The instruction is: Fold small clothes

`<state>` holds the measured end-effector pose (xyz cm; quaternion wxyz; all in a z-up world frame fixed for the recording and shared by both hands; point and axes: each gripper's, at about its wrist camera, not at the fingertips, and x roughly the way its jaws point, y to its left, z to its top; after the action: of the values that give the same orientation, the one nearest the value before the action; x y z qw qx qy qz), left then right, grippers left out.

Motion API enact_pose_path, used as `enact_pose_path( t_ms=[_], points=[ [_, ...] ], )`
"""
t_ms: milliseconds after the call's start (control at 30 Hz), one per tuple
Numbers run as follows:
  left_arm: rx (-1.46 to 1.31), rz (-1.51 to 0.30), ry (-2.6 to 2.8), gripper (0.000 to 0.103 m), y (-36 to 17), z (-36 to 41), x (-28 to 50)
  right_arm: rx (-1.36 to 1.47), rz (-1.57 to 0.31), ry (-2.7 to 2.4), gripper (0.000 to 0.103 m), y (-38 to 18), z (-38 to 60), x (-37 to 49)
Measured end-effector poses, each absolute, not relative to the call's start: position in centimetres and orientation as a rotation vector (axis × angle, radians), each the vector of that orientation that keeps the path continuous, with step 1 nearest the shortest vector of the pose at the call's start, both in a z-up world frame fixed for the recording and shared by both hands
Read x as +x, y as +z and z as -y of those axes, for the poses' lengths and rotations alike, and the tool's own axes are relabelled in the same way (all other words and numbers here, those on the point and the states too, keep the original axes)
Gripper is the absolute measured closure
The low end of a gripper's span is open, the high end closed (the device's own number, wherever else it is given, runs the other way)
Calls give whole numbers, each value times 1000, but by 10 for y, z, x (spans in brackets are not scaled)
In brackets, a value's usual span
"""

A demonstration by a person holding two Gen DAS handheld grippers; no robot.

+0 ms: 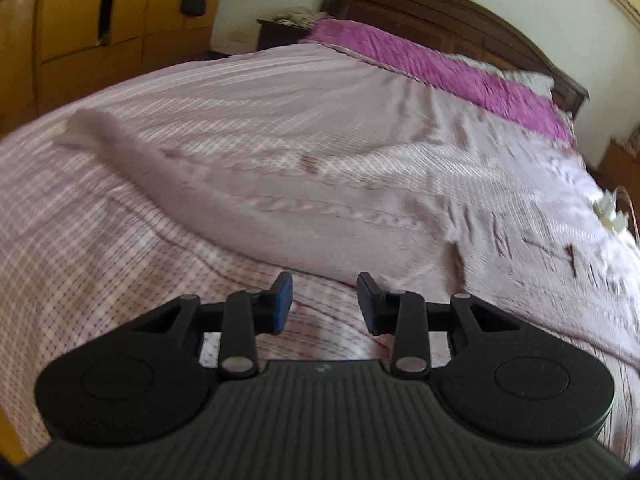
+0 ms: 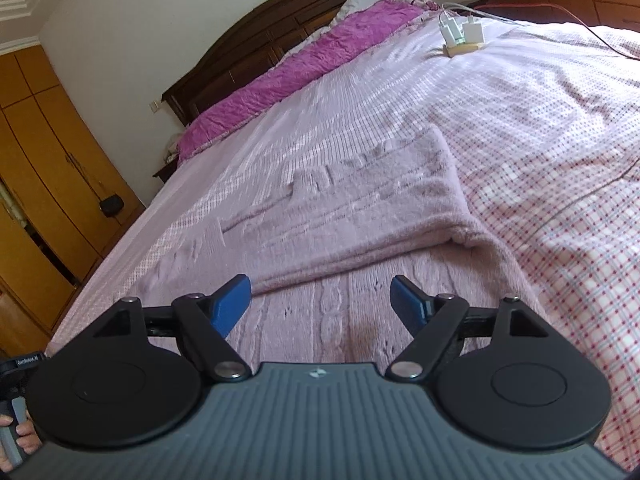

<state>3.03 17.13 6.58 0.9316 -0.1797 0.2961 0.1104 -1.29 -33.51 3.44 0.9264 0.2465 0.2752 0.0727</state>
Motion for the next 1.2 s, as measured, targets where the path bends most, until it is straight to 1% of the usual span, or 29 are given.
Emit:
enact_pose_path(
  t_ms=[233, 267, 300, 333, 367, 400, 467, 600, 867, 1033, 1200],
  points=[
    [-439, -566, 233, 65, 53, -197, 41, 493, -590, 132, 21, 30, 330, -13],
    [-451, -578, 232, 61, 51, -199, 44, 491, -591, 129, 21, 30, 329, -12],
    [-464, -592, 231, 54, 48, -201, 47, 490, -592, 126, 21, 30, 328, -12],
    [-476, -597, 228, 51, 46, -202, 49, 488, -593, 126, 21, 30, 327, -11],
    [-491, -597, 224, 45, 43, -203, 51, 484, -597, 126, 21, 30, 326, -10],
    [-502, -591, 225, 42, 40, -204, 52, 480, -602, 126, 21, 30, 325, -9],
    [-515, -561, 228, 39, 36, -205, 53, 471, -610, 128, 21, 29, 321, -8],
    [-546, -513, 233, 39, 33, -212, 59, 457, -619, 133, 21, 29, 315, -5],
    [-572, -490, 337, 39, 28, -229, 70, 439, -637, 126, 21, 28, 310, 0],
    [-604, -439, 444, 39, 26, -249, 62, 427, -650, 127, 21, 26, 306, 4],
    [-602, -432, 506, 39, 30, -274, 74, 419, -655, 127, 21, 25, 301, 6]
  ],
)
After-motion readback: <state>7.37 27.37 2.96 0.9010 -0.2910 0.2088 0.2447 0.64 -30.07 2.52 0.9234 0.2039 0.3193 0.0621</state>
